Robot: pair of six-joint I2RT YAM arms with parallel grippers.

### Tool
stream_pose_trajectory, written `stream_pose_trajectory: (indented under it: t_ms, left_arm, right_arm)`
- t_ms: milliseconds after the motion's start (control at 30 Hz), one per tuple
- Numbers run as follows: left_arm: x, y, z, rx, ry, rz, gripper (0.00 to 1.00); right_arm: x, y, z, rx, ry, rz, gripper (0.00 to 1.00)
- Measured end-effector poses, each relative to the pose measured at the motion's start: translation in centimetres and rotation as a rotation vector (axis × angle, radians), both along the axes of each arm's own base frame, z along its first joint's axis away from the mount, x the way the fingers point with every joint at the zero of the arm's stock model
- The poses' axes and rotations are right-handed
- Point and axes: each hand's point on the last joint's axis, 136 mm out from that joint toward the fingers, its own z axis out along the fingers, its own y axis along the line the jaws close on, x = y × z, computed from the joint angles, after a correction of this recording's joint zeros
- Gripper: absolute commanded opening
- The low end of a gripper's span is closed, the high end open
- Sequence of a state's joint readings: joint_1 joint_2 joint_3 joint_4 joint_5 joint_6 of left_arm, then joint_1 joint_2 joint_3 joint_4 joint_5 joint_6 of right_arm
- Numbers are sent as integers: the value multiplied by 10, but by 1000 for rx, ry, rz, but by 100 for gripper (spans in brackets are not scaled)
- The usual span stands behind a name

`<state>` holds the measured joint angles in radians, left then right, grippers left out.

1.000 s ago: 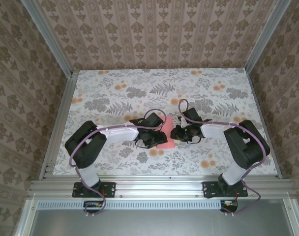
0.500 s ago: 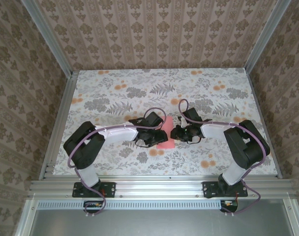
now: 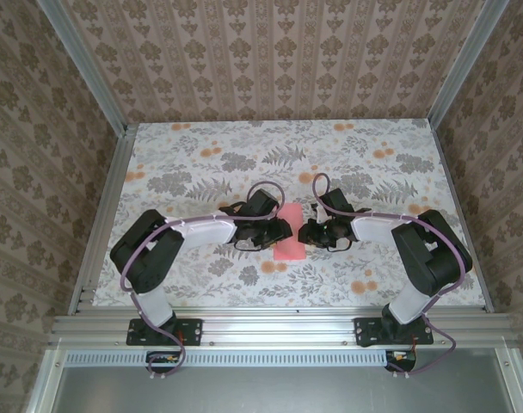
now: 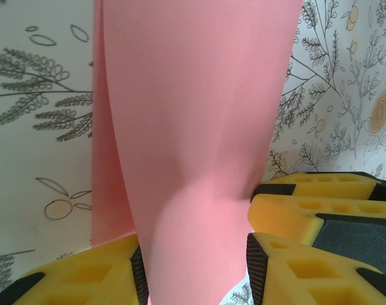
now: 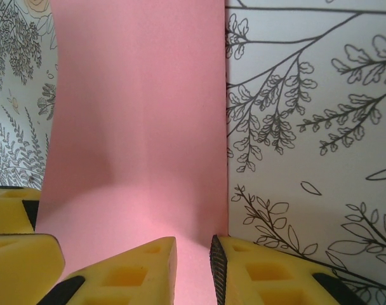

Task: Fold a paper plane with a square sheet of paper (pick it up from the middle)
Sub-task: Fold the triangle a second time at the center of the table.

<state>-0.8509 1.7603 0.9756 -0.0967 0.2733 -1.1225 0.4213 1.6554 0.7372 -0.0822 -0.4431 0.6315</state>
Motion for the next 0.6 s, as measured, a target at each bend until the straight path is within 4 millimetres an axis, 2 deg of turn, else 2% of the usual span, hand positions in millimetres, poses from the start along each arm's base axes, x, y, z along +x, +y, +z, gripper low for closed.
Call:
stream_pose_trajectory:
  t_ms: [300, 600]
  left_arm:
    - [17, 4, -5, -24, 7, 35, 42]
    - [22, 4, -18, -32, 30, 43, 24]
  right_arm:
    - [0, 0, 2, 1, -6, 3, 27]
    - [1, 0, 4, 2, -14, 6, 28]
